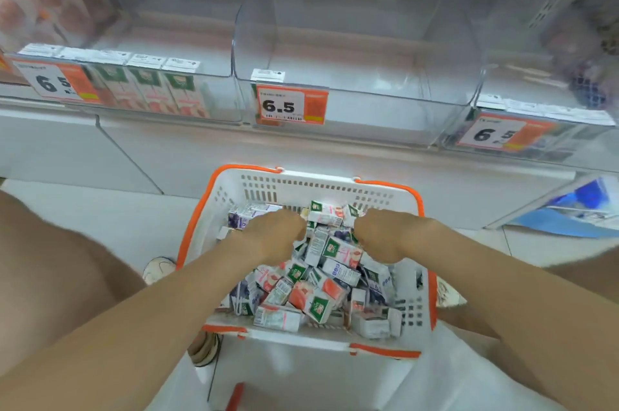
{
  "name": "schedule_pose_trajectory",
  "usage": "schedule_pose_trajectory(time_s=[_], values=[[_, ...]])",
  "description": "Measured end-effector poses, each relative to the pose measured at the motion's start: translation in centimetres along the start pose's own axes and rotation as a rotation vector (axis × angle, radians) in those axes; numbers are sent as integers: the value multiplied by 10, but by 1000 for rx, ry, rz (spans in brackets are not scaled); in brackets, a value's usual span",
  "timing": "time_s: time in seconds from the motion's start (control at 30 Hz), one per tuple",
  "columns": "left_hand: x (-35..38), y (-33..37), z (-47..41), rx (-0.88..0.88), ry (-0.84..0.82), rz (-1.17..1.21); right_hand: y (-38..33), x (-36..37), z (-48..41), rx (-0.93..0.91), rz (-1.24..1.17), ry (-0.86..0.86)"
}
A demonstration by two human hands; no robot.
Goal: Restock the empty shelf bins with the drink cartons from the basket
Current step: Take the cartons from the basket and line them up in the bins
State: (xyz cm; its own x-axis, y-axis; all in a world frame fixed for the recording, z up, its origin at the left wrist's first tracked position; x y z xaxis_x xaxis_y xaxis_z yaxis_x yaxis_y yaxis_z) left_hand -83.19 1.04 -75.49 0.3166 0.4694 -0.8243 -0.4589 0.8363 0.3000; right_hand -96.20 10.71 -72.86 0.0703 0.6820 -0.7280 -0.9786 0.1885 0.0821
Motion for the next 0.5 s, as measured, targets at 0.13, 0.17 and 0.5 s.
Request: schedule_pose_trajectory(time_s=[0.13, 0.17, 0.5], values=[[53, 5, -16, 70, -203, 77, 15, 53, -18, 27, -19, -67], [61, 6, -20, 79, -208, 78, 18, 67, -22, 41, -25, -83], [135, 51, -35, 287, -390, 48, 32, 120, -48, 164, -154, 9]])
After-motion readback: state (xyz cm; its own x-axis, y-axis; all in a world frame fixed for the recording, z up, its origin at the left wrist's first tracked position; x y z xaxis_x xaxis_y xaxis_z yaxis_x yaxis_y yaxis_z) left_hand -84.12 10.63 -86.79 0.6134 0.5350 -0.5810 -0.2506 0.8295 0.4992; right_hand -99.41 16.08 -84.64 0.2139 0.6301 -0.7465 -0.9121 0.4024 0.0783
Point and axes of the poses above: each hand's wrist, its own z-axis away from the middle knuckle, its own x-axis out of the palm, y = z × x, the point moved 9 cm from there along -z, towards the middle knuckle, and after that the axes turned 7 degrees about x, right-handed, at the moved point
